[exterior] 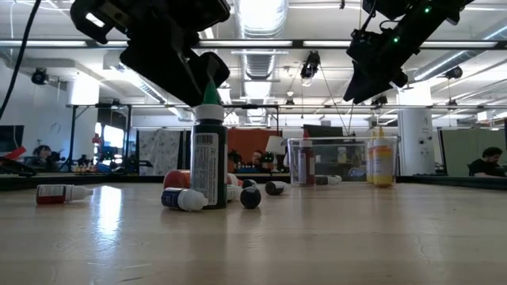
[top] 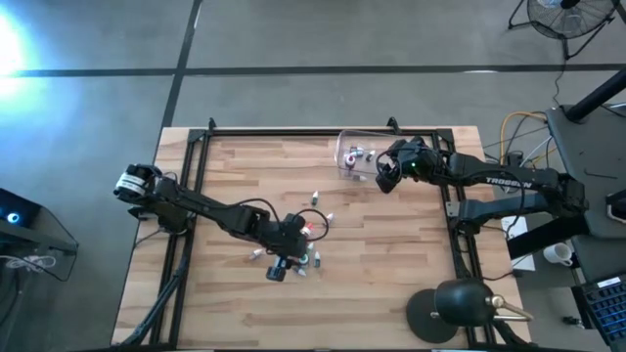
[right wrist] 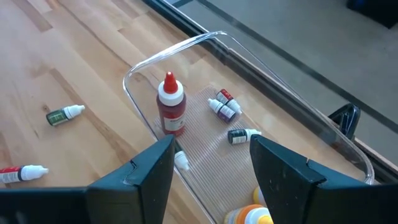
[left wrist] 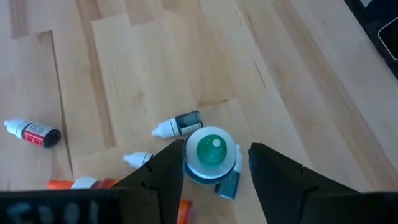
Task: Pick & Place food coloring
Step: Put the large green food coloring bottle into the transparent bin
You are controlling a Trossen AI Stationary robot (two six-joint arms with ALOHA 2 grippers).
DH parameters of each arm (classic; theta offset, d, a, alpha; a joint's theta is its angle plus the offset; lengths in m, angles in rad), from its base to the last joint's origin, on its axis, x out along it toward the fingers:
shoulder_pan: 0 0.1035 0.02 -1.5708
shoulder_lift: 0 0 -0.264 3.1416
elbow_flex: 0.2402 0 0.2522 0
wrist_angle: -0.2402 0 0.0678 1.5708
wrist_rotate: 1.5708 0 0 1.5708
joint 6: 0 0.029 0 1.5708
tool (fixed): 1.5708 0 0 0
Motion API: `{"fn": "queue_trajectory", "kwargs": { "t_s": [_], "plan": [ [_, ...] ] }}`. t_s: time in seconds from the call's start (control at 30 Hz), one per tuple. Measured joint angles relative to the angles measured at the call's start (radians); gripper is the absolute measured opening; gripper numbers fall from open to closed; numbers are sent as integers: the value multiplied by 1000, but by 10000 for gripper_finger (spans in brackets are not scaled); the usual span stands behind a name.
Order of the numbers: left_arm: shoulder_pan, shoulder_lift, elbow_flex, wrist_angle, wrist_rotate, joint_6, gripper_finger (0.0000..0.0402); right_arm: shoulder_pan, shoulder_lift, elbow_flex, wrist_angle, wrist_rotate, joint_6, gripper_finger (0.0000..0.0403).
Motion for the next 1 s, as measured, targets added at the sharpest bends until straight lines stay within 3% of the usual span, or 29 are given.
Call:
{"fn": "queue_trajectory", "kwargs": {
  "t_s": [0.77,1.0],
  "plan": [
    [-1,25,-16,74,0,16,152,0,0,0,-3,0,-11,203],
    [3,25,-2,36,-29,4,112,0,0,0,-4,1,-23,203]
  ]
}}
